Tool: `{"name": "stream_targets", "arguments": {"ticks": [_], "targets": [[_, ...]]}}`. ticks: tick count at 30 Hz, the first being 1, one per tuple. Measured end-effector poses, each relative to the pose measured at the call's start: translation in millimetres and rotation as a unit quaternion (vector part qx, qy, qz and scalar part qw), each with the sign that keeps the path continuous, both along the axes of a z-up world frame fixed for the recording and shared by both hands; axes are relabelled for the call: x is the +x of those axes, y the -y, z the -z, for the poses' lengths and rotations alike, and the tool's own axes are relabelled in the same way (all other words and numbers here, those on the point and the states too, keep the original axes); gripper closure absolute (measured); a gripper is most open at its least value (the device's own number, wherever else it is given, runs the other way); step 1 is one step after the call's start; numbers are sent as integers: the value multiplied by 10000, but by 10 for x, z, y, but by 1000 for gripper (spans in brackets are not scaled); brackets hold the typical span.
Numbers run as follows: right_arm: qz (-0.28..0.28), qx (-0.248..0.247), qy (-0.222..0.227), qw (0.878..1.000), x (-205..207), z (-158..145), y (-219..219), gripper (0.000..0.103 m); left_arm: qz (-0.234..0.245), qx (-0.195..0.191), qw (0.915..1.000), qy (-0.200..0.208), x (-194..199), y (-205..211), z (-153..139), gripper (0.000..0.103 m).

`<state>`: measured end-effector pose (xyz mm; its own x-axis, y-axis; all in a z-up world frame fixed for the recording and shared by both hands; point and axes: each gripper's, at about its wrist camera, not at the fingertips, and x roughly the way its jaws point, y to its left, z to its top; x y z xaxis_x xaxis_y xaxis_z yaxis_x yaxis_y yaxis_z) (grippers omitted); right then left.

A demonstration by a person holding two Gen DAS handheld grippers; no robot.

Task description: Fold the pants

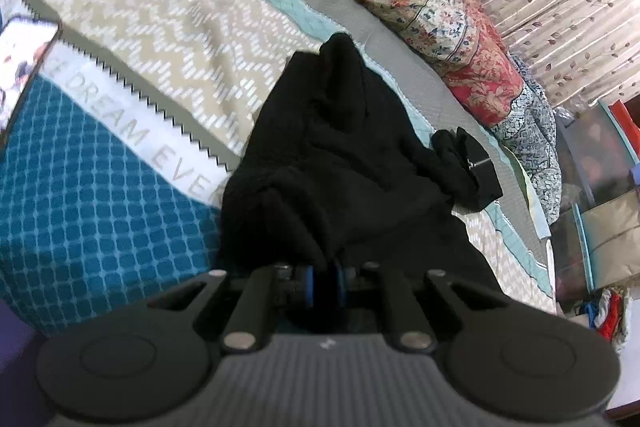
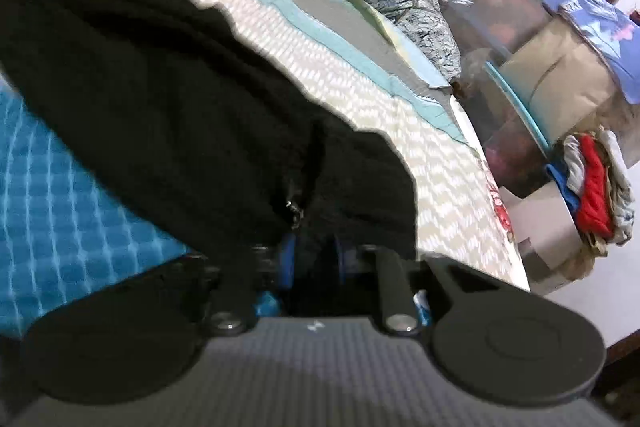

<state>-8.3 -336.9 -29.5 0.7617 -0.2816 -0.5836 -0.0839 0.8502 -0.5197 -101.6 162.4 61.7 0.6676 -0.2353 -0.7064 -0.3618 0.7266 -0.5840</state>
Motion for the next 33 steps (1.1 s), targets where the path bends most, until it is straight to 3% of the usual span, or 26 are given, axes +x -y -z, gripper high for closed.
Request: {"name": "stream_targets", "arguments": {"ticks": [1, 3, 6, 9, 11, 15, 19, 21, 22, 24, 25, 27, 29, 33], "targets": [[181, 266, 165, 9993, 48, -135, 113, 90, 2, 57, 10000, 46, 6, -11, -44, 94], [689, 1032, 671, 9900, 128, -509, 434, 91, -21, 118, 9998, 172, 21, -50, -154, 94], [1238, 2139, 1416, 9586, 175, -1097, 948, 91, -75, 109, 9991, 405, 34, -111, -354, 94], [1465, 2489, 2007, 9361, 133, -1539, 1304, 91, -137, 13, 9981, 593, -15, -177, -514, 94], [1606, 2455, 2194, 9305, 72, -1658, 1432, 91, -202, -8, 9981, 576, -78, -213, -543, 94], [2000, 2634, 2060, 9210, -84, -1493, 1690, 91, -193, -12, 9996, 224, -203, -229, -367, 94], [2524, 2632, 1337, 9215, -162, -885, 1817, 91, -32, -33, 9993, -364, -261, -85, 28, 94], [2834, 2747, 744, 9158, -114, -565, 1937, 90, 180, 95, 9972, -727, -269, 48, 231, 91], [3088, 2776, 542, 9081, -118, -441, 1981, 86, 260, 220, 9953, -902, -271, 97, 293, 86], [3475, 2831, 777, 8905, -283, -428, 2025, 71, 371, 349, 9942, -944, -325, 99, 298, 84], [3619, 2978, 991, 8778, -379, -482, 2081, 54, 416, 356, 9950, -840, -360, 63, 239, 84], [3828, 3139, 1388, 8577, -489, -651, 2215, 51, 419, 495, 9968, -459, -457, -45, 33, 82], [3766, 3130, 1620, 8567, -550, -834, 2181, 52, 219, 818, 9964, -77, -511, -196, -219, 74], [2664, 3171, 1761, 8930, -285, -1163, 1724, 52, -140, 1340, 9905, 271, -291, -433, -494, 69]]}}
